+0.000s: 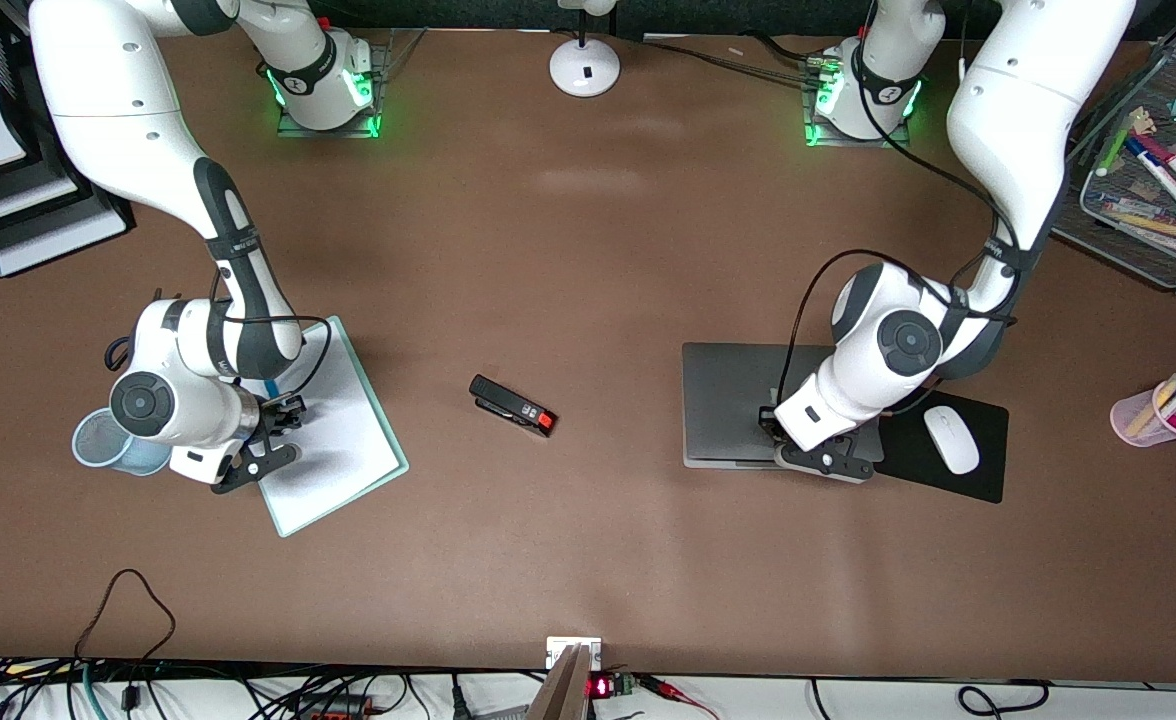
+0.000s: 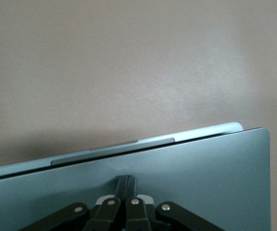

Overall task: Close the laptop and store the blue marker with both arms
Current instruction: 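Push the laptop lid down with the left gripper while the right gripper grasps the marker, then lift the blue marker with the right gripper while the left gripper rises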

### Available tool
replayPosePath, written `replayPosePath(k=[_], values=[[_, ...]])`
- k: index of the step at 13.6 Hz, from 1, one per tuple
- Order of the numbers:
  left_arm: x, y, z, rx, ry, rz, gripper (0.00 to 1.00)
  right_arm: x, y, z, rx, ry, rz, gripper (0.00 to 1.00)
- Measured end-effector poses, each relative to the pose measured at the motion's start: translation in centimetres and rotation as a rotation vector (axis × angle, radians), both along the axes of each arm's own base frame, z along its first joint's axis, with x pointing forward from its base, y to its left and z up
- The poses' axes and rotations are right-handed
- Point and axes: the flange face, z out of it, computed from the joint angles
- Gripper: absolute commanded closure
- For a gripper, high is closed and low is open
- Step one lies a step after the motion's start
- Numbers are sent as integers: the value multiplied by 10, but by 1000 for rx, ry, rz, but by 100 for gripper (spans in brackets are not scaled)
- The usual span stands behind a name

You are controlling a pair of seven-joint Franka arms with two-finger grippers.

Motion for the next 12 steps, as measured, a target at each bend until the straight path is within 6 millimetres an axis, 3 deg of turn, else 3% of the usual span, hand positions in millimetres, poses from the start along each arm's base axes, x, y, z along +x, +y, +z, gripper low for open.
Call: replayPosePath(k=[7,12], values=[[8,1,-30,-12,17,12,100,0,-1,1,0,-1,-2,59],[9,1,-32,-13,17,14,100,-1,-6,0,-1,3,-8,65]])
